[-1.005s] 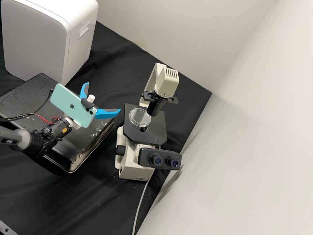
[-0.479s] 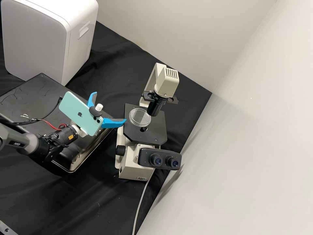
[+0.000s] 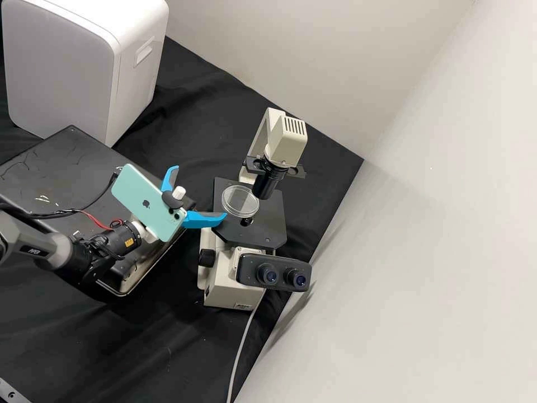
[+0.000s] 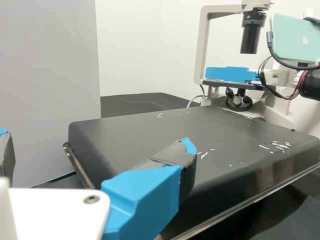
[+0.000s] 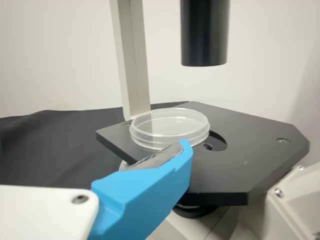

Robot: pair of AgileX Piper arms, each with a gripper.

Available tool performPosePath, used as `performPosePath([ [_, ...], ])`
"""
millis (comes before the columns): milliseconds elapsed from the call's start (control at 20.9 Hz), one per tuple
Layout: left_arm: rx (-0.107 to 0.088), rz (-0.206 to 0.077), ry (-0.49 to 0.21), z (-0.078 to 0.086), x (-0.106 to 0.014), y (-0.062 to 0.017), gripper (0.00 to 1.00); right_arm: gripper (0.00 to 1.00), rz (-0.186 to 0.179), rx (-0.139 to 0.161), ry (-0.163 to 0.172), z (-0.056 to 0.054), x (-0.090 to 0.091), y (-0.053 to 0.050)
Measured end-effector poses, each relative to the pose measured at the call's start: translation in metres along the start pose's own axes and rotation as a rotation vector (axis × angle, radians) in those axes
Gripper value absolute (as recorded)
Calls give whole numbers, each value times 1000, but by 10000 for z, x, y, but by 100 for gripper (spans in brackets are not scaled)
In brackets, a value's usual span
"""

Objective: Place the petri dish on the bench

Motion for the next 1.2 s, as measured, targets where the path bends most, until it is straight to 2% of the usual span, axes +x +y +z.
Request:
performPosePath([
  [239,1,0,-2,2,0,0,100,100,29,4,6,5,46,96],
  [287,2,-1,-4,4,0,-1,100,100,37,15,4,18,62,119],
  [383,1,0,-3,3,0,0,100,100,44,21,-2,45,100,140],
  [670,-1,12,18,-36,4,23,100,100,36,20,-28,113,277,151],
  [814,-6,26,27,-53,1,48,100,100,38,14,-26,138,374,148],
  [1053,-4,27,23,-50,1,50,100,100,29,-30,-43,184,485,138],
  [1197,-4,27,23,-50,1,50,100,100,38,-34,-51,223,543,155],
])
